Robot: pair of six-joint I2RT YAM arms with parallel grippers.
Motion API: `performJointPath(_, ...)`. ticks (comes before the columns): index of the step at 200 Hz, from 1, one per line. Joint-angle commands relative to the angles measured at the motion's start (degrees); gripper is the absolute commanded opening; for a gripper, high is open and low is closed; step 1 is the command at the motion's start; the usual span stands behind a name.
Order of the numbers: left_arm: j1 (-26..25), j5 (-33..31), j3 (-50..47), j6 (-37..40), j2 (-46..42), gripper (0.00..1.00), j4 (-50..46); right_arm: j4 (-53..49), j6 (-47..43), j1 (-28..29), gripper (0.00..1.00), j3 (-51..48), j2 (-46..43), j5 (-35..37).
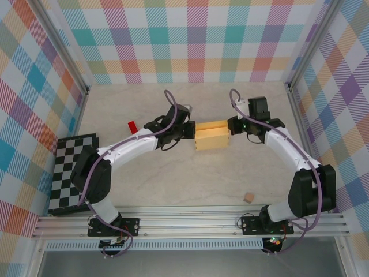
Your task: Fold the paper box
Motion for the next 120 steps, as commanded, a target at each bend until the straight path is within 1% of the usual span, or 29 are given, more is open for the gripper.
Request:
performJointPath(1,-0.4,-1.5,1.2,-7.6,0.8,0.00,3.3,4.2,5.5,1.1,0.00,-3.2,-1.2,0.9)
performJointPath(59,-0.4,0.2,-1.0,-15.6,1.1,0.00,7.7,7.1,10.0,1.4,0.00,-8.8,-3.7,2.7)
performJointPath(84,-0.4,0.5,-1.8,-16.2,0.9,0.00,7.6,6.6,12.0,2.1,0.00,-9.0,-5.0,4.5)
performJointPath(120,-0.5,0.7,-1.9,-16.5,0.9,0.00,7.0,5.5,12.5,3.5,0.00,-8.4,-5.6,6.4)
